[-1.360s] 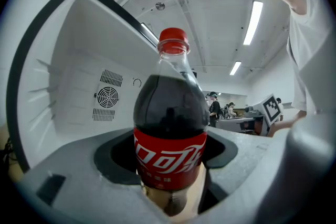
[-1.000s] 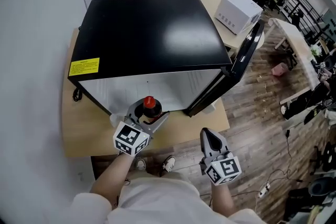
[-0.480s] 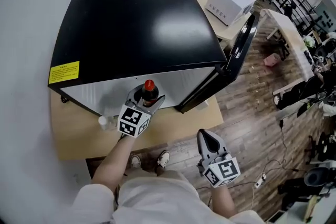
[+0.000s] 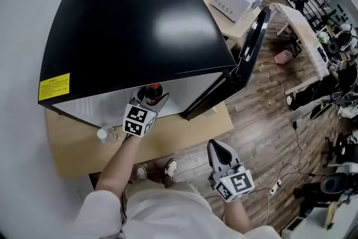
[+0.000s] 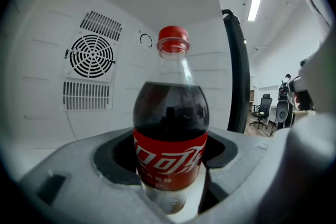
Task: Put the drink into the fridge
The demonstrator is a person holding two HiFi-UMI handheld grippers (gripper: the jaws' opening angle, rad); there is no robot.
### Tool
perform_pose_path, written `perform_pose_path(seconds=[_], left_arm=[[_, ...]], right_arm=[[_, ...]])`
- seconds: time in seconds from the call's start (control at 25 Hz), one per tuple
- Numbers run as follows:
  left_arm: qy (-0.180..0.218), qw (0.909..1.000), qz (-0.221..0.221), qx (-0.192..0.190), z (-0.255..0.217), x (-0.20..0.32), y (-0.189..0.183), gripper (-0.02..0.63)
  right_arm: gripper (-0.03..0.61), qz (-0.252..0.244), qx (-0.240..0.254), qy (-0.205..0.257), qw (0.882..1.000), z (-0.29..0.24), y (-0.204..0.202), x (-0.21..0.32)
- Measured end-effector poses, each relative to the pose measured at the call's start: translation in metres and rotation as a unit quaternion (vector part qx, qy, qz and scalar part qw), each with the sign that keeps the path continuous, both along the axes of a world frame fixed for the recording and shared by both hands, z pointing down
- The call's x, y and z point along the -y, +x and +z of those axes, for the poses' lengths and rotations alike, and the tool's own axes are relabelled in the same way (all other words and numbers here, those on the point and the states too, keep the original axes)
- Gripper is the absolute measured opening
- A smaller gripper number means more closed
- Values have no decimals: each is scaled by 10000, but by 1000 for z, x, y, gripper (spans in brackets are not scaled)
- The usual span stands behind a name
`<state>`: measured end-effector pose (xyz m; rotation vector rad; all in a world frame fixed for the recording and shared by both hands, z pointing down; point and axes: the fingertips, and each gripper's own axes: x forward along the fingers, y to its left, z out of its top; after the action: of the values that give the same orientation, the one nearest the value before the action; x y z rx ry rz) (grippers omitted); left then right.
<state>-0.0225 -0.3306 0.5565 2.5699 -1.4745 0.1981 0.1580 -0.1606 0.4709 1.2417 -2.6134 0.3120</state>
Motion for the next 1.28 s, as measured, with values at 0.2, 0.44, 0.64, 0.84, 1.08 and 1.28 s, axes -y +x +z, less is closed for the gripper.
perform_pose_path(seconds=[0.2,0.44,0.64,0.84,1.08,1.28], left_arm=[[53,10000,-4,-21,1,18,-1,322],[81,10000,36,-6,1,34,3,322],[71,9998,161,-15,7,41,8,322],[98,9997,202,20,8,46,13,323],[115,9998,184,3,7,50,12,324],[183,9995,240,45,8,52,14,324]], right_arm=[[2,112,-55,0,9999,1,6,0],[2,364,-80,-11,9993,0,19,-2],[2,559,-92,-17,9984,4,29,-4],[2,655,-107,-39,9978,6,31,-8],[2,787,-129,-44,9968,2,36,-12],[2,880,-149,-77,9960,5,40,-16]])
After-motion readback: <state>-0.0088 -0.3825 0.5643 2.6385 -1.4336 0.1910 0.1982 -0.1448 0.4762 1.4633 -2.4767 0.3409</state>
